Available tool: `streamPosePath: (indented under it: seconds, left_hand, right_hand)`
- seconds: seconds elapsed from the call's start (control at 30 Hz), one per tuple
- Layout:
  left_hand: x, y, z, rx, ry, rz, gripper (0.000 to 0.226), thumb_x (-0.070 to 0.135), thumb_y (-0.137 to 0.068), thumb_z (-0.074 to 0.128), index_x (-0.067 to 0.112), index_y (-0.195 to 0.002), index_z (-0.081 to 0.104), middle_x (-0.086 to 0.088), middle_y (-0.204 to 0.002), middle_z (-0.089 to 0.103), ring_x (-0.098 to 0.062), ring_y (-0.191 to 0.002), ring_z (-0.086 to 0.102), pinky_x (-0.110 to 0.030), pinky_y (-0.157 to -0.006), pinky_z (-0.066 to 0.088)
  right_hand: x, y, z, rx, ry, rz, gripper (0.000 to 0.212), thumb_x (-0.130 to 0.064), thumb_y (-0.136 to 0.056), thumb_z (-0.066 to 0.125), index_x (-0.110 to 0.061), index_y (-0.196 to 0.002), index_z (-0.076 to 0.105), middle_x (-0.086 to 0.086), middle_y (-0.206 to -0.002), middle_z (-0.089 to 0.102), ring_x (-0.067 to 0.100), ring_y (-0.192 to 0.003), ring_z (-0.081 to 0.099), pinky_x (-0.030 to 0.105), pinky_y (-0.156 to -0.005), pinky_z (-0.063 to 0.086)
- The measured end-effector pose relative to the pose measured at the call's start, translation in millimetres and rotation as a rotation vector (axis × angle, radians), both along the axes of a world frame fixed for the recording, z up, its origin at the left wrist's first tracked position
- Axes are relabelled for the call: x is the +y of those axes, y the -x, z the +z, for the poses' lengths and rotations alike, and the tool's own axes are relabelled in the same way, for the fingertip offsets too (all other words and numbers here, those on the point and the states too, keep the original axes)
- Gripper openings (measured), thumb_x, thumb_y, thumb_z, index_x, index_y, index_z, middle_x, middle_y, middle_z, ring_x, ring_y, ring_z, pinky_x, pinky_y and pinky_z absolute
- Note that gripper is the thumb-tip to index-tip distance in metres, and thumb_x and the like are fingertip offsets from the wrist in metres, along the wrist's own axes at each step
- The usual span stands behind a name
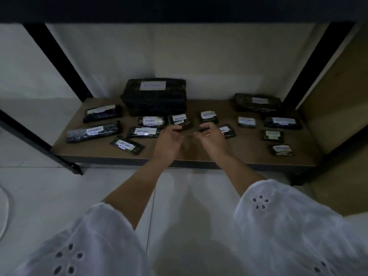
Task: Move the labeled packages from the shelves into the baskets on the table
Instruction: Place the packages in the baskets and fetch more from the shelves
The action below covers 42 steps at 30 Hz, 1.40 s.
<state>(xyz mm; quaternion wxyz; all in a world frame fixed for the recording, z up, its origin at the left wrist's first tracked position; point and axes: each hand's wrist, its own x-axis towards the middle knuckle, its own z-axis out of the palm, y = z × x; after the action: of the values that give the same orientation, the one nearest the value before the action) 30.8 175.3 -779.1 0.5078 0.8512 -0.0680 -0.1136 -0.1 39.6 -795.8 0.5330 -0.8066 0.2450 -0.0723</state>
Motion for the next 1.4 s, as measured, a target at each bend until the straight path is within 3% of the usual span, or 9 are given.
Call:
streamPosePath:
  seconds: [0.2,0.37,0.47,0.57,0.77,0.97,1.17,1.27,1.4]
  left_hand:
    - [-15,-38,-14,-0.061,-0.049,0.185,0.033,0.014,-0.091,0.057,0.012,-0.124,0.053,-0.017,-0.121,0.053,-0.028,-0.106,0.055,-0.038,-0.096,0.044]
    - [-24,-56,-29,0.015,-0.060,0.313,0.048,0.019,-0.094,0.053,0.004,-0.137,0.038,-0.019,-0.136,0.044,-0.034,-0.126,0.041,-0.041,-0.107,0.033]
    - [-33,-67,-43,0.076,-0.126,0.314,0.051,0.027,-0.095,0.051,0.001,-0.137,0.039,-0.019,-0.137,0.047,-0.035,-0.128,0.039,-0.041,-0.108,0.030]
    - [-41,-76,-50,0.087,-0.162,0.334,0.058,0.034,-0.095,0.051,0.005,-0.141,0.034,-0.018,-0.140,0.043,-0.035,-0.132,0.030,-0.042,-0.105,0.030]
    - [-38,-90,-57,0.053,-0.239,0.279,0.061,0.034,-0.090,0.060,0.008,-0.141,0.038,-0.017,-0.139,0.046,-0.036,-0.131,0.035,-0.048,-0.106,0.034]
    - [-37,-91,-57,0.123,-0.135,0.179,0.060,0.020,-0.080,0.074,0.004,-0.133,0.049,-0.018,-0.132,0.053,-0.031,-0.123,0.048,-0.038,-0.103,0.041]
    - [-35,-88,-60,0.165,-0.152,0.130,0.079,0.023,-0.072,0.081,0.004,-0.136,0.039,-0.016,-0.139,0.043,-0.030,-0.128,0.041,-0.037,-0.107,0.036]
    - [-35,-88,-54,0.195,-0.005,0.148,0.072,0.017,-0.073,0.080,0.004,-0.130,0.039,-0.010,-0.132,0.049,-0.023,-0.121,0.049,-0.024,-0.094,0.040]
    - [-30,-91,-43,0.240,0.093,0.192,0.067,0.026,-0.074,0.078,0.004,-0.128,0.045,-0.009,-0.126,0.056,-0.022,-0.114,0.055,-0.031,-0.097,0.044]
  right_hand:
    - [-18,-24,-11,-0.017,-0.011,-0.100,0.025,-0.023,-0.086,0.063,-0.019,-0.111,0.059,-0.004,-0.086,0.061,0.017,-0.088,0.062,0.033,-0.079,0.052]
    - [-41,-27,-18,-0.051,-0.054,-0.220,0.025,-0.019,-0.087,0.062,-0.017,-0.112,0.058,-0.010,-0.083,0.059,0.012,-0.083,0.061,0.026,-0.072,0.050]
    - [-49,-34,-25,-0.056,-0.046,-0.264,0.022,-0.020,-0.088,0.060,-0.019,-0.110,0.058,-0.012,-0.080,0.057,0.009,-0.077,0.059,0.031,-0.074,0.051]
    - [-51,-42,-32,-0.038,0.009,-0.278,0.017,-0.023,-0.088,0.059,-0.024,-0.105,0.057,-0.008,-0.084,0.059,0.016,-0.088,0.061,0.038,-0.079,0.053]
    - [-71,-63,-35,0.076,0.282,-0.189,0.029,-0.039,-0.092,0.050,-0.017,-0.109,0.060,0.010,-0.114,0.059,0.030,-0.110,0.054,0.047,-0.090,0.048]
    - [-84,-89,-33,0.322,0.657,-0.059,0.066,-0.057,-0.093,0.040,-0.008,-0.137,0.044,0.018,-0.143,0.034,0.036,-0.131,0.029,0.047,-0.107,0.026]
    - [-84,-103,-37,0.414,0.664,0.053,0.070,-0.061,-0.091,0.040,-0.009,-0.136,0.045,0.019,-0.147,0.029,0.036,-0.134,0.022,0.045,-0.109,0.019]
    - [-83,-103,-34,0.371,0.594,0.055,0.067,-0.060,-0.088,0.048,-0.013,-0.135,0.048,0.016,-0.145,0.038,0.035,-0.132,0.031,0.042,-0.107,0.026]
    - [-78,-102,-29,0.303,0.414,0.049,0.056,-0.052,-0.086,0.060,-0.012,-0.124,0.056,0.014,-0.130,0.055,0.032,-0.119,0.049,0.036,-0.098,0.038]
